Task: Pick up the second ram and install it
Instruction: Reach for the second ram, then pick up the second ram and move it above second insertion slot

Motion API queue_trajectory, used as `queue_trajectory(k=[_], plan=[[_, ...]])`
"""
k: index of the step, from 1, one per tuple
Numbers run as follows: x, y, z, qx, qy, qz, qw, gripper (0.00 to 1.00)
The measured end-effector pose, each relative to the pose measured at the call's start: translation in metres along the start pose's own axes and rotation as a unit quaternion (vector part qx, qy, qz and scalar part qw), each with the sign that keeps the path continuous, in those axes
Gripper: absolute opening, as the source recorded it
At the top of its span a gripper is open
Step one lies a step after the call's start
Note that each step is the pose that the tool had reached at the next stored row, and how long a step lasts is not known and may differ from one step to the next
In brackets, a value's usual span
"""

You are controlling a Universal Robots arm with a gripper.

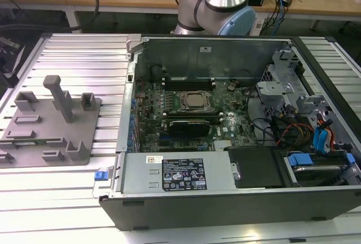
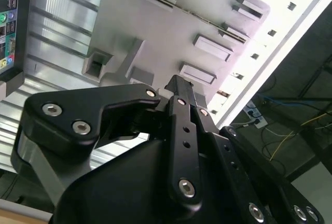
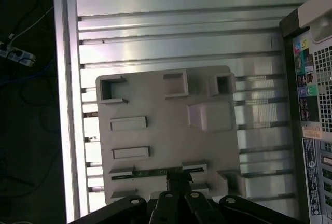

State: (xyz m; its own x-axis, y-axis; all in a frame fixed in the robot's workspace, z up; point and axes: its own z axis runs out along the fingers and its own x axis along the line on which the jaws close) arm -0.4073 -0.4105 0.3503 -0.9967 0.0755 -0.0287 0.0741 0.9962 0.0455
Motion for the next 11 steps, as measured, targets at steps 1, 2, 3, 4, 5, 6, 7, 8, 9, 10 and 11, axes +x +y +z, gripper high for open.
queue_trajectory(k=[1,2,3,4,5,6,7,8,9,10,11], plan=[[0.0022,-0.0009,0.0014,0.0000,0.0000,0.000,1.0000,0.08],[0.0044,-0.0024,0.0033,0.0000,0.0000,0.000,1.0000,0.08],[0.0061,-0.0037,0.0057,0.0000,0.0000,0.000,1.0000,0.08],[0.0065,-0.0042,0.0066,0.0000,0.0000,0.000,1.0000,0.08],[0.0064,-0.0043,0.0066,0.0000,0.0001,0.000,1.0000,0.08],[0.0064,-0.0043,0.0067,0.0000,0.0000,0.000,1.0000,0.08],[0.0064,-0.0043,0.0067,-0.0001,0.0000,0.000,1.0000,0.08],[0.0065,-0.0043,0.0067,-0.0002,0.0000,0.000,1.0000,0.08],[0.0065,-0.0043,0.0067,-0.0002,0.0000,0.000,1.0000,0.08],[0.0065,-0.0043,0.0067,-0.0002,0.0001,0.000,1.0000,0.08],[0.0065,-0.0043,0.0067,-0.0002,0.0001,0.000,1.0000,0.08]])
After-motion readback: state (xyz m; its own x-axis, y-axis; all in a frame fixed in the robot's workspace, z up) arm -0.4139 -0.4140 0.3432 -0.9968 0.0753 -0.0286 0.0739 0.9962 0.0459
